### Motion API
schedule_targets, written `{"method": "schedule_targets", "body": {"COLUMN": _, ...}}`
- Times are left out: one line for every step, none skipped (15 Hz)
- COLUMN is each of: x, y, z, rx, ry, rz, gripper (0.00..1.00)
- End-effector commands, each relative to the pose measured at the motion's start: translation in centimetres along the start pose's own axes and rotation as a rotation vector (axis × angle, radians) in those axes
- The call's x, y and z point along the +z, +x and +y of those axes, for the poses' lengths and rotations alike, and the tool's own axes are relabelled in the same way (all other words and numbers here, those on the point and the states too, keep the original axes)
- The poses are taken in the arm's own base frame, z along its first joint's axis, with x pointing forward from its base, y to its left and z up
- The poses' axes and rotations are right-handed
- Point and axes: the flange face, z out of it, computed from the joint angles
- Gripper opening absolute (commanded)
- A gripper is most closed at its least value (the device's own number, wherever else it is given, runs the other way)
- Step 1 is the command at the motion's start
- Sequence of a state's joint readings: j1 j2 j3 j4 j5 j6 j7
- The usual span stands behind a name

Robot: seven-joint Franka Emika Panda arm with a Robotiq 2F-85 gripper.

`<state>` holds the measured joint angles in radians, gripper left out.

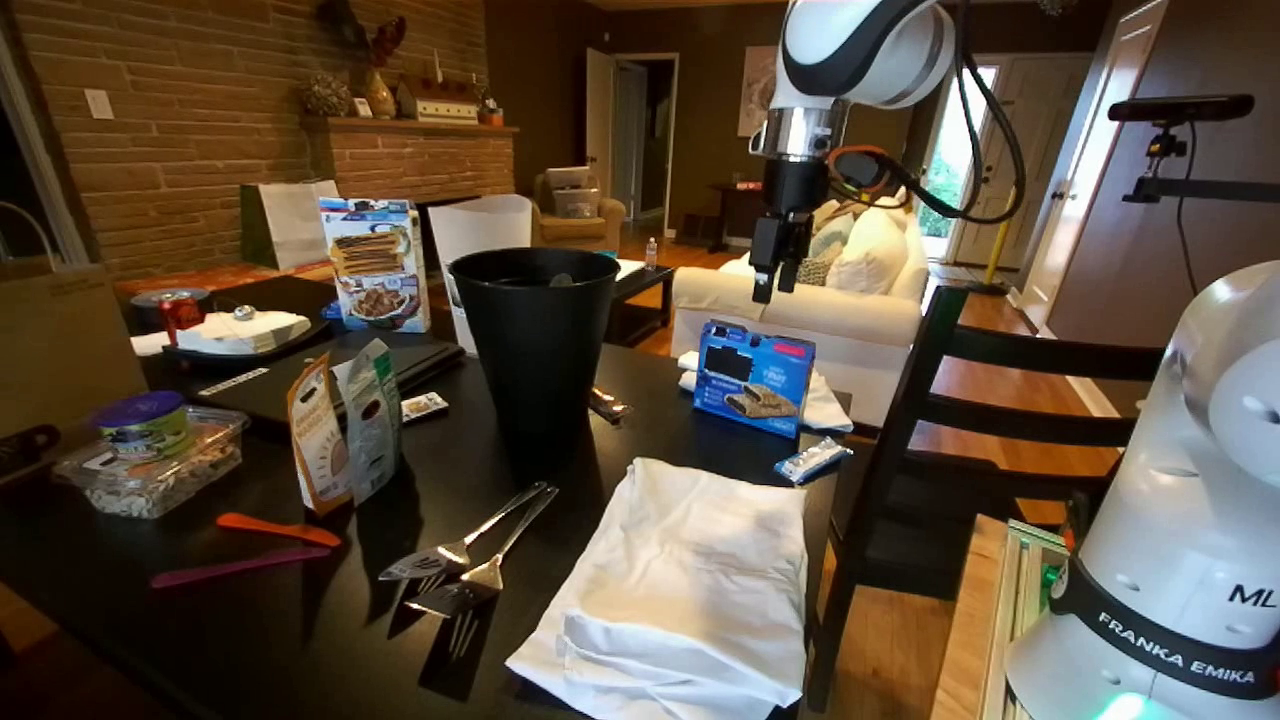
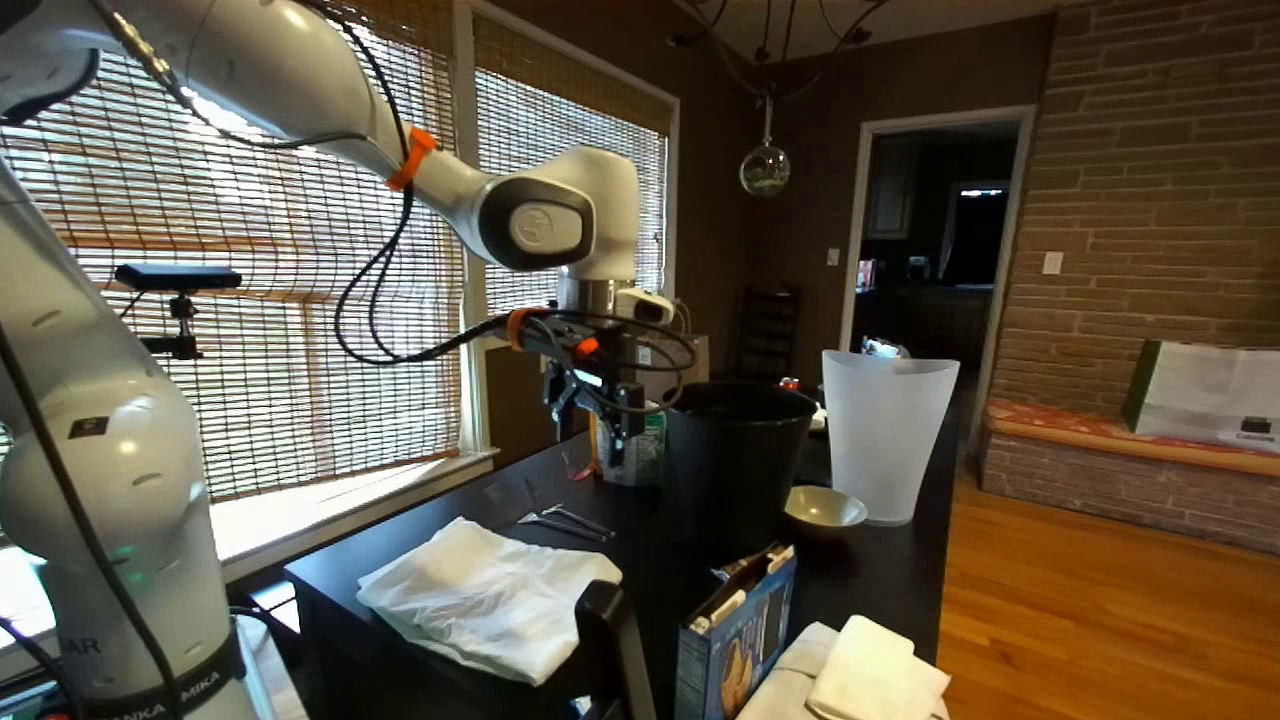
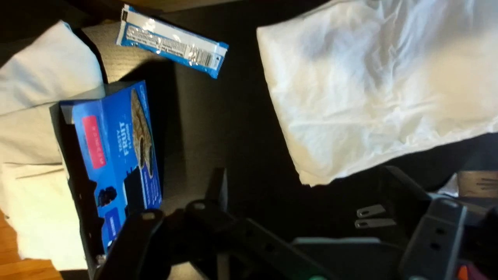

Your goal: Put the chocolate bar inside the box

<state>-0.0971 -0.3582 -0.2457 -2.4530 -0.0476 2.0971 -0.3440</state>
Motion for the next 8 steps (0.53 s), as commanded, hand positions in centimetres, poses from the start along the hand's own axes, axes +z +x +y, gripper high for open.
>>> {"method": "schedule_targets", "body": {"x": 4.0, "y": -2.9, "z": -2.5, "rx": -0.033, "ry": -0.161, "rz": -0.084, "gripper": 1.00}}
{"method": "schedule_targets", "body": {"x": 5.0, "y": -3.7, "z": -3.1, "rx": -0.054, "ry": -0.219, "rz": -0.098, "gripper": 1.00}}
{"method": "schedule_targets", "body": {"x": 6.1, "y": -4.2, "z": -3.7, "rx": -0.075, "ry": -0.269, "rz": -0.121, "gripper": 1.00}}
{"method": "schedule_targets", "body": {"x": 7.8, "y": -5.0, "z": -4.0, "rx": -0.101, "ry": -0.312, "rz": -0.143, "gripper": 1.00}}
{"method": "schedule_targets", "body": {"x": 9.6, "y": -5.7, "z": -4.1, "rx": -0.127, "ry": -0.361, "rz": -0.164, "gripper": 1.00}}
{"method": "schedule_targets", "body": {"x": 11.3, "y": -6.5, "z": -3.9, "rx": -0.153, "ry": -0.406, "rz": -0.172, "gripper": 1.00}}
{"method": "schedule_targets", "body": {"x": 12.5, "y": -7.1, "z": -3.9, "rx": -0.167, "ry": -0.453, "rz": -0.167, "gripper": 1.00}}
{"method": "schedule_targets", "body": {"x": 12.9, "y": -4.8, "z": -2.9, "rx": -0.180, "ry": -0.487, "rz": -0.159, "gripper": 1.00}}
